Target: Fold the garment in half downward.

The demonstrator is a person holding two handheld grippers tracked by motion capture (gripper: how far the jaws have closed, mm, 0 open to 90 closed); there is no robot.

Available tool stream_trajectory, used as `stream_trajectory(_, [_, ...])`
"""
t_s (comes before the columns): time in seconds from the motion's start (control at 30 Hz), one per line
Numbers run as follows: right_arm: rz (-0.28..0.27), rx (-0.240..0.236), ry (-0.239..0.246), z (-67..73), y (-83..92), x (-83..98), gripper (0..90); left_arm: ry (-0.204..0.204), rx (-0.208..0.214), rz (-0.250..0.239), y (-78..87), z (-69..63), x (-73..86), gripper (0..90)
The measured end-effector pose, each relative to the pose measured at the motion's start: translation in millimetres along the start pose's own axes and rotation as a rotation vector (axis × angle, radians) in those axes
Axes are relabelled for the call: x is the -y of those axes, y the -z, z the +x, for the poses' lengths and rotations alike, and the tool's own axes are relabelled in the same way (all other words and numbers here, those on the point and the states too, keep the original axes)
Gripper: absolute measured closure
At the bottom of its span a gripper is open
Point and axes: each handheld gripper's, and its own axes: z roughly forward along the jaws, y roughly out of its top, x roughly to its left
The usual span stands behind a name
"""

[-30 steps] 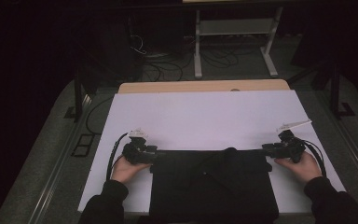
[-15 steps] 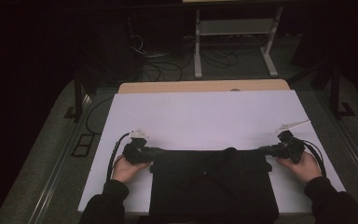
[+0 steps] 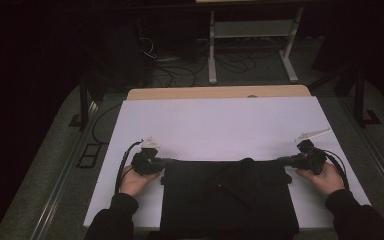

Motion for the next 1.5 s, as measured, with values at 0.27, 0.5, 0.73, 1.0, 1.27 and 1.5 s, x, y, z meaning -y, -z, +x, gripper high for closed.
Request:
stream_trajectory(0.27, [-0.008, 0.022, 0.005, 1.4, 0.0, -0.5, 87.6, -0.046, -0.058, 0.02, 2.5, -4.9, -5.3, 86.0])
stream_trajectory(0.5, [-0.027, 0.041, 0.001, 1.6, 2.6, -1.9, 87.7, -0.052, -0.065, 0.012, 6.1, -4.7, -8.9, 86.2])
stream_trajectory(0.73, [-0.04, 0.066, -0.005, 3.4, 3.2, -4.3, 87.7, -0.066, -0.085, -0.001, 7.6, -3.9, -12.7, 86.3])
stream_trajectory(1.0, [-0.046, 0.088, 0.005, 4.1, 4.2, -10.2, 87.6, -0.089, -0.101, 0.015, 8.9, 0.2, -21.6, 86.3])
stream_trajectory(1.27, [-0.076, 0.097, 0.001, 1.3, 6.3, -19.9, 87.7, -0.078, -0.112, 0.001, 11.2, 6.4, -30.4, 86.3])
stream_trajectory(1.5, [-0.065, 0.106, 0.008, 0.1, 5.1, -29.4, 87.6, -0.078, -0.116, 0.002, 13.5, 8.6, -39.3, 86.2])
